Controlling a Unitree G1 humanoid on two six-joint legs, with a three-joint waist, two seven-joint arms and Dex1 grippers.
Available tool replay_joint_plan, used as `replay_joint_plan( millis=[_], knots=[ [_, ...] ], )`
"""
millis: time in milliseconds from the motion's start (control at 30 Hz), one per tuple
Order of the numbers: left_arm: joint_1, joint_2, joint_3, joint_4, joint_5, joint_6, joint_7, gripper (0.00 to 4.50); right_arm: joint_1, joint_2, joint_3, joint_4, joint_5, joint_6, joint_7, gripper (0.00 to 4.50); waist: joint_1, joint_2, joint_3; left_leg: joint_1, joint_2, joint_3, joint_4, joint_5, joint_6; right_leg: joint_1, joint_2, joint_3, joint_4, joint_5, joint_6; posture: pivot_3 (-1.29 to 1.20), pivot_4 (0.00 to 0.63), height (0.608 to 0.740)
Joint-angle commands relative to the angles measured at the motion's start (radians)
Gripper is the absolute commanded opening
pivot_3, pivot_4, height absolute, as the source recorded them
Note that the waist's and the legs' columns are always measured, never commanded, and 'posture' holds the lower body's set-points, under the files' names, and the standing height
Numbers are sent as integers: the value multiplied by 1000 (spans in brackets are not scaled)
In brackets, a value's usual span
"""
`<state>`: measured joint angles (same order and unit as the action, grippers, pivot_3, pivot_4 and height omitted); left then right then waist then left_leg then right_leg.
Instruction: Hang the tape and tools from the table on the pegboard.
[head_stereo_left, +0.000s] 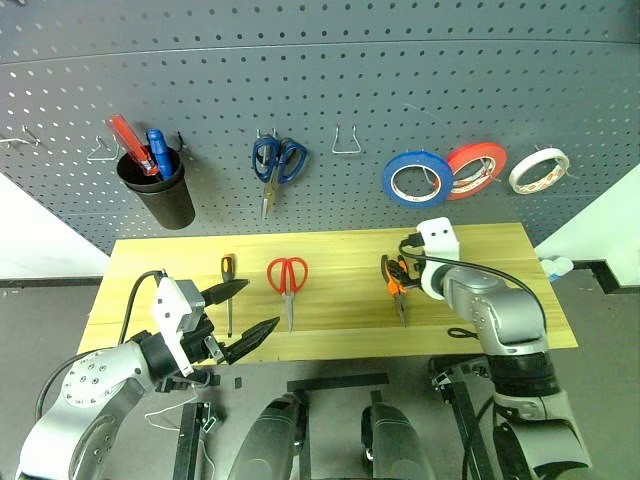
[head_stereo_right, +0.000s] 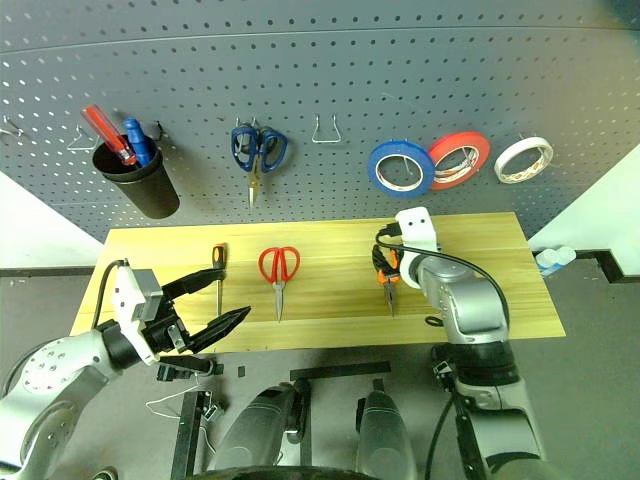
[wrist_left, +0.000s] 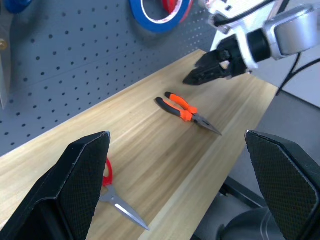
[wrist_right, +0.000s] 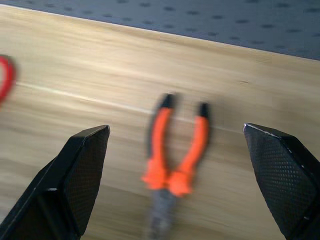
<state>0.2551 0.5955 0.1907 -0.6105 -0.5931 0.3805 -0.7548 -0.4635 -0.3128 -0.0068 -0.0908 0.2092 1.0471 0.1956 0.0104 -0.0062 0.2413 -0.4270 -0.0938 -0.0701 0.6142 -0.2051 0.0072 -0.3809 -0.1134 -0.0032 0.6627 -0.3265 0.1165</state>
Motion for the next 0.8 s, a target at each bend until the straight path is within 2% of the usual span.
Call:
replay_joint_plan(
  millis=[33,400,800],
  knots=[
    [34,1,18,-54,1,-21,7,4500,-28,23,-1,-1,-5,40,-19,4469,1,0,0,0,0,0,0,0,0,-1,0,0,0,0,0,60,222,740],
    [94,-2,14,-99,4,-10,51,4500,-77,98,-8,43,-47,114,-105,4469,-2,0,0,-1,0,0,-1,0,0,-3,0,0,0,0,-1,59,253,740],
    [128,4,20,-130,-10,9,79,4500,-171,168,-54,195,-53,171,-157,4469,-6,0,2,-5,0,0,-2,0,0,-7,-1,0,0,-1,-2,59,278,740]
  ],
)
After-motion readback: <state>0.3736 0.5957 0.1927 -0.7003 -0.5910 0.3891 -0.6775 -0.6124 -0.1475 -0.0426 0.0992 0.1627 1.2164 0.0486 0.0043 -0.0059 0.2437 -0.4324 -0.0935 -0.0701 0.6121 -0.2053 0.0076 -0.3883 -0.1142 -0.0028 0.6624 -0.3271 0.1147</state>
